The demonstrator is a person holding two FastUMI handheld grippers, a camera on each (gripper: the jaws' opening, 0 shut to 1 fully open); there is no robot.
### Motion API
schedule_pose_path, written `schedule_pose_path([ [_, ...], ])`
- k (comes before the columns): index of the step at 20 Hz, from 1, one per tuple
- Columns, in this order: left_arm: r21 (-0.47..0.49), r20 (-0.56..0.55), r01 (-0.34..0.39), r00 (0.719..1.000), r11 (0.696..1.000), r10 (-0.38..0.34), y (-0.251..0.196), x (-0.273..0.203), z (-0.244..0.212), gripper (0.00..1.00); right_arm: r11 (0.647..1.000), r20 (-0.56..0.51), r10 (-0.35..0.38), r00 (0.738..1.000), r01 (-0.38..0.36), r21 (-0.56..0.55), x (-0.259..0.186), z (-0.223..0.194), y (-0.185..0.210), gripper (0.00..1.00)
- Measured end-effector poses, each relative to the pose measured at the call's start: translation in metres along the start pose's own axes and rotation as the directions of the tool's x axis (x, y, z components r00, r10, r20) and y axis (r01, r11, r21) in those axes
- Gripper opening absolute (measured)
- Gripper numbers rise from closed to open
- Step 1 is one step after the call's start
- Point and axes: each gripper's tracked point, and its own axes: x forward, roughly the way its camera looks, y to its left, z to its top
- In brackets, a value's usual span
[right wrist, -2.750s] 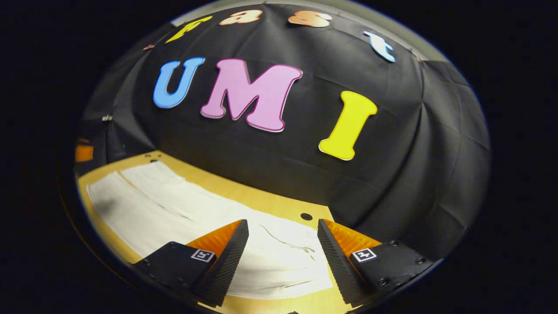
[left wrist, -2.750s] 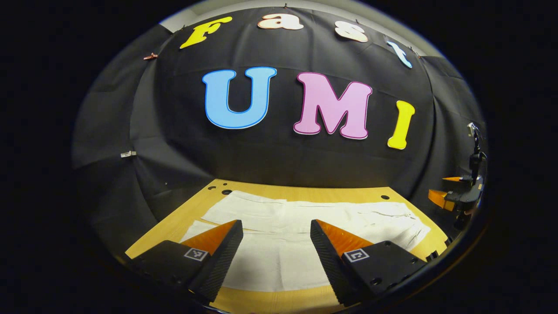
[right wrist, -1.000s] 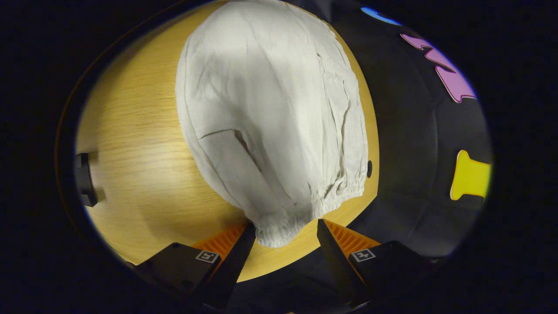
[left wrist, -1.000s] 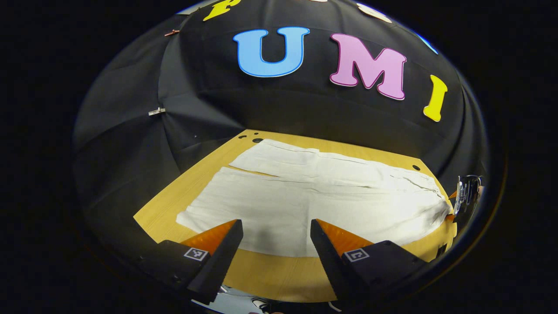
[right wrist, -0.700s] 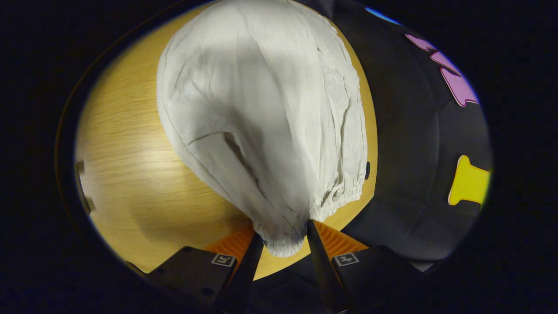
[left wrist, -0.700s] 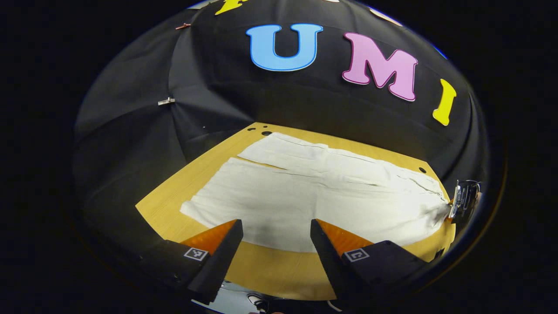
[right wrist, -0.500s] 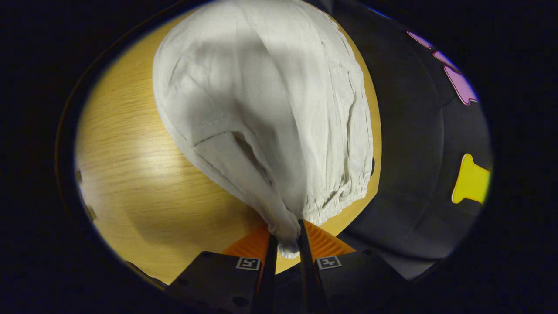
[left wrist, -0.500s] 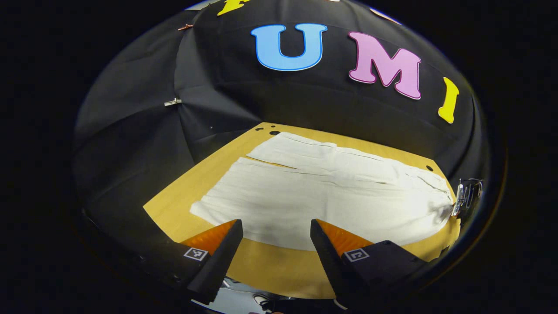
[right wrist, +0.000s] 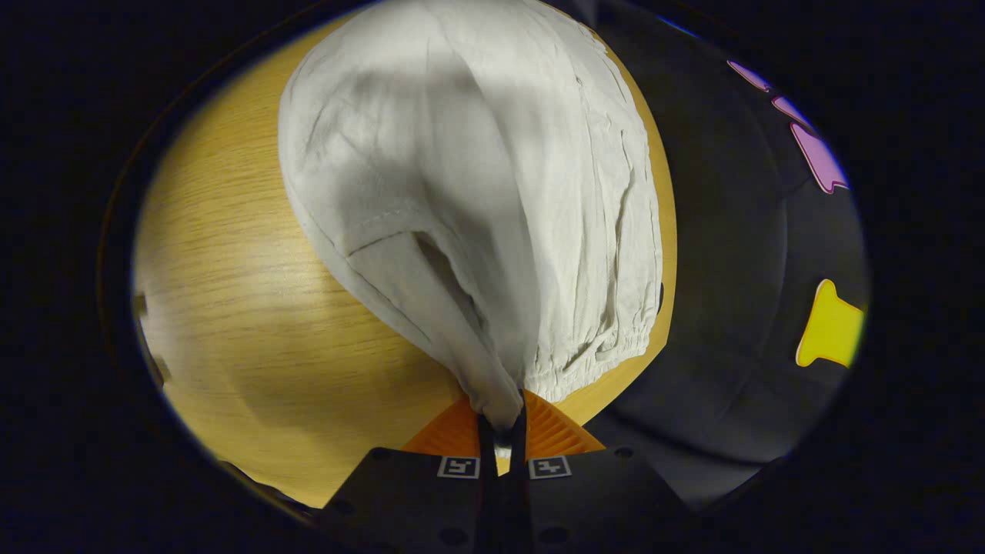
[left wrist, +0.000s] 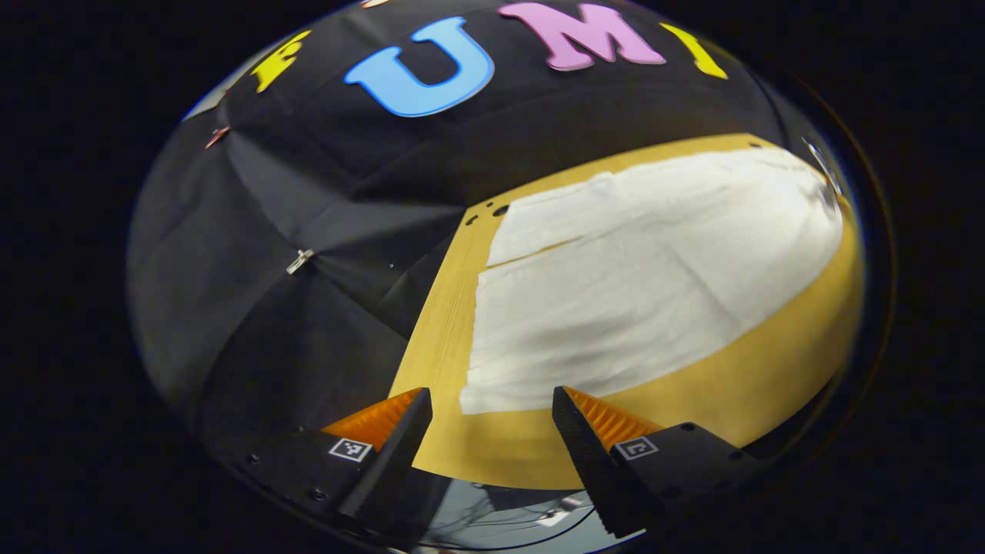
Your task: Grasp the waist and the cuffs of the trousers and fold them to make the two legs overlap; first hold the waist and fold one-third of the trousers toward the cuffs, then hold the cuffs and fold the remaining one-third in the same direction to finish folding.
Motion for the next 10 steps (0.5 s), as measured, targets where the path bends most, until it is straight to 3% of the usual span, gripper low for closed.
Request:
schedule_pose_path([
  [2, 0.187, -0.027, 0.037, 0.999, 0.982, -0.032, 0.012, 0.013, -0.018, 0.98, 1.000, -0.004, 0.010, 1.000, -0.010, -0.011, 0.000, -0.001, 0.000, 0.06],
  [4, 0.368, -0.057, 0.083, 0.996, 0.926, -0.066, 0.018, 0.027, -0.032, 0.98, 0.999, -0.001, 0.009, 1.000, -0.009, -0.034, 0.000, 0.000, 0.000, 0.06],
  [8, 0.603, -0.111, 0.192, 0.981, 0.774, -0.156, 0.013, 0.065, -0.043, 0.98, 0.998, -0.009, 0.003, 1.000, -0.003, -0.056, 0.000, 0.001, 0.000, 0.06],
  [10, 0.699, -0.142, 0.244, 0.969, 0.672, -0.204, 0.004, 0.080, -0.045, 0.98, 0.996, -0.013, -0.012, 1.000, 0.011, -0.085, -0.001, 0.001, 0.000, 0.06],
])
